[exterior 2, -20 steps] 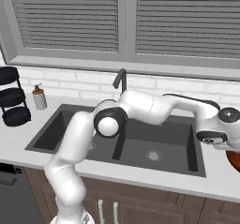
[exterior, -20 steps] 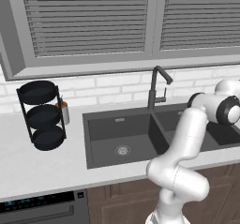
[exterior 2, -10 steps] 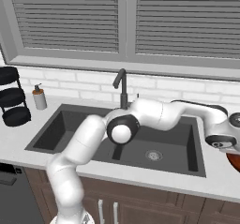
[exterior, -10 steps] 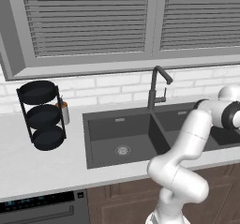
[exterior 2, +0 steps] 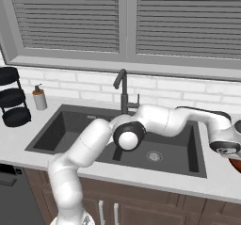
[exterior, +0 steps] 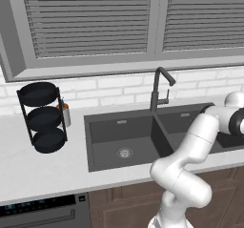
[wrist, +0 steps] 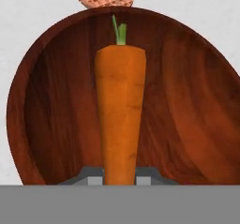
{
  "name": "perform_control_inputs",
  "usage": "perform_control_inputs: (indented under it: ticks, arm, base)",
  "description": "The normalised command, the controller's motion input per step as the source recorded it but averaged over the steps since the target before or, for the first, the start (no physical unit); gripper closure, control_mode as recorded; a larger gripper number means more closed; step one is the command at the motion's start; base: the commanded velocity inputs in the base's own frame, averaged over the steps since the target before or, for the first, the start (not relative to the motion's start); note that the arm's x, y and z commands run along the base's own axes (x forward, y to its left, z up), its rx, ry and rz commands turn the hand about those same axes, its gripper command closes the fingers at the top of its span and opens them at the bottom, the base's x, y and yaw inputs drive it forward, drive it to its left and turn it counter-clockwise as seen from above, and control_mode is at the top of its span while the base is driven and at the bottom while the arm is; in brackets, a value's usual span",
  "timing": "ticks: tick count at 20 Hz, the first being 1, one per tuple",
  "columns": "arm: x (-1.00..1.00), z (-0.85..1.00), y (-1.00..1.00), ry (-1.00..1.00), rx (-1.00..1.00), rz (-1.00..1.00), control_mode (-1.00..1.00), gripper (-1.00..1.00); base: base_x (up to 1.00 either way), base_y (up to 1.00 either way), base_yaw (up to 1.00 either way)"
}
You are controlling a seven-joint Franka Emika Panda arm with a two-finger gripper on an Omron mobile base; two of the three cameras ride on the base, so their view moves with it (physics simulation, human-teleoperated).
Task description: Pick the carrot from the sink and place it in the bowl. Then pick the bowl and place it in the microwave. Then close the microwave door and press the start button.
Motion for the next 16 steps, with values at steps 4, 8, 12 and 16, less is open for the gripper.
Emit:
perform_control_inputs:
  ticks: [4,8,12,16]
  arm:
    - [0.17,-0.50,0.20,0.00,0.00,-0.05,-1.00,-1.00]
    - [0.29,-0.21,0.00,0.00,0.00,-0.01,-1.00,-1.00]
    - [0.08,-0.02,0.00,0.00,0.00,0.00,-1.00,-1.00]
    - [-0.01,0.29,0.03,-0.01,0.00,-0.04,-1.00,-1.00]
  base:
    - [0.00,0.00,0.00]
    - [0.00,0.00,0.00]
    - [0.00,0.00,0.00]
    - [0.00,0.00,0.00]
